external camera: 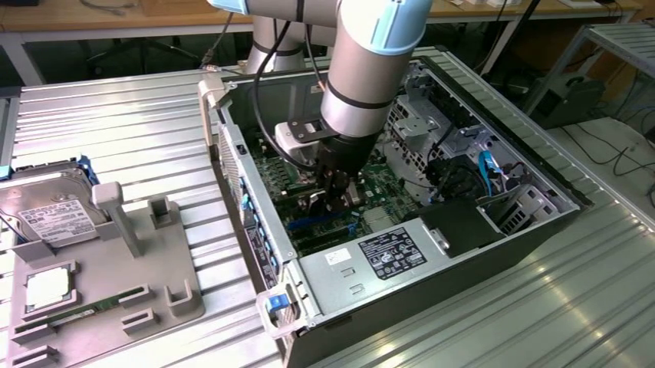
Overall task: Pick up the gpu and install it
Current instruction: 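Insert the gpu into the slot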
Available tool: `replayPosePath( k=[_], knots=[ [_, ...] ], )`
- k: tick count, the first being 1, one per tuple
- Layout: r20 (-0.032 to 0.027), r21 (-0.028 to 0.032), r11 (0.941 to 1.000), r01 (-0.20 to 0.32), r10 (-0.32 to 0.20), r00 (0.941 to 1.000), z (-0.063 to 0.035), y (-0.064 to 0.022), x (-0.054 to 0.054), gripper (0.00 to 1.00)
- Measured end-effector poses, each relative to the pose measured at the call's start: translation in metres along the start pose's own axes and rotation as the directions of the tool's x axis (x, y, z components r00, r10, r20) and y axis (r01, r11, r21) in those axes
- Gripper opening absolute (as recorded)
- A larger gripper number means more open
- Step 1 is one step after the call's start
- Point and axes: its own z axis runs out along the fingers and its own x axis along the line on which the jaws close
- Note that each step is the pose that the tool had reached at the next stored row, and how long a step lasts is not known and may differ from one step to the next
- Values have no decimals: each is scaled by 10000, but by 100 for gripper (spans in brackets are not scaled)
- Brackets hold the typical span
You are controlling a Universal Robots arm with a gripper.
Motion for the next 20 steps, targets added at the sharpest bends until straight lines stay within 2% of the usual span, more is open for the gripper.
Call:
replayPosePath(
  k=[20],
  knots=[
    [-3, -2, 10000, 2, -2, 10000, 47, 11, -2, 28]
  ],
)
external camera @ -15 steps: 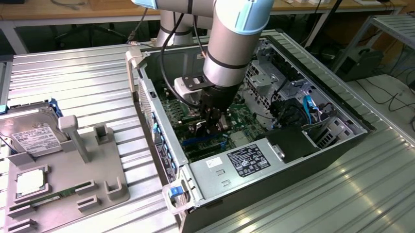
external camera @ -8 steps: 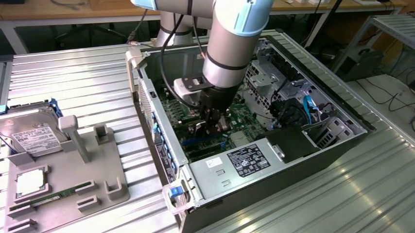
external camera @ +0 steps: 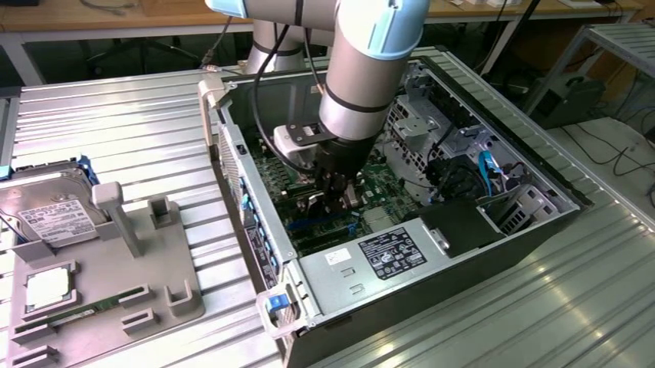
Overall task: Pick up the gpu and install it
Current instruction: 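Insert the gpu into the slot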
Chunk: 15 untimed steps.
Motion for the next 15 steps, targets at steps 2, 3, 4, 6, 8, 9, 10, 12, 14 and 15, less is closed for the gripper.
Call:
replayPosePath(
  k=[2, 3, 4, 6, 8, 9, 10, 12, 14, 15],
  knots=[
    [0, 0, 10000, 0, 0, 10000, 0, 0, 0, 28],
    [0, 0, 10000, 0, 0, 10000, 0, 0, 0, 28],
    [0, 0, 10000, 0, 0, 10000, 0, 0, 0, 28],
    [0, 0, 10000, 0, 0, 10000, 0, 0, 0, 28],
    [0, 0, 10000, 0, 0, 10000, 0, 0, 0, 28],
    [0, 0, 10000, 0, 0, 10000, 0, 0, 0, 28],
    [0, 1, 10000, 0, 0, 10000, 0, 0, 0, 28],
    [0, 0, 10000, 0, 0, 10000, 0, 0, 0, 28],
    [2, 1, 10000, -1, 1, 10000, 18, 11, 0, 28],
    [0, -1, 10000, 0, 0, 10000, 22, 11, 1, 28]
  ],
)
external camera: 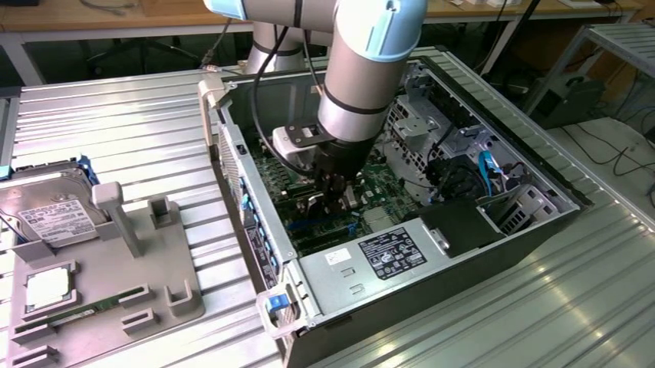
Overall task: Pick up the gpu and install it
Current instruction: 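Insert the gpu into the slot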
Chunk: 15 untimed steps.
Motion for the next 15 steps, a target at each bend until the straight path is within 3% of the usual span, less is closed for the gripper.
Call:
replayPosePath(
  k=[13, 15],
  knots=[
    [0, -3, 10000, 1, -1, 10000, 2, 17, 0, 28],
    [-1, -46, 10000, -1, 1, 10000, 2, 9, 0, 28]
  ],
)
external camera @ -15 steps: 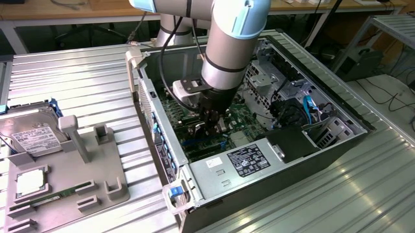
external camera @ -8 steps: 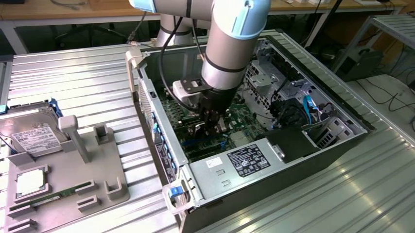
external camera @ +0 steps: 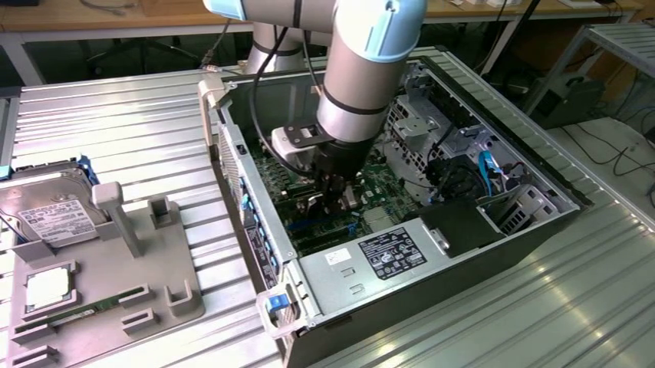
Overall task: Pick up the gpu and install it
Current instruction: 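Insert the gpu into the slot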
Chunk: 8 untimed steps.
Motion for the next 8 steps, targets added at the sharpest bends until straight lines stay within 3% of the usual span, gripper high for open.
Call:
replayPosePath(
  k=[4, 6, 7, 8],
  knots=[
    [-1, -140, 9999, -4, 4, 10000, -7, -32, -1, 28],
    [1, -150, 9999, -3, 3, 10000, -12, -30, -1, 28],
    [2, -269, 9996, -4, 4, 10000, 11, -31, -1, 28],
    [-1, -333, 9994, -7, 7, 10000, 34, -30, 0, 28]
  ],
)
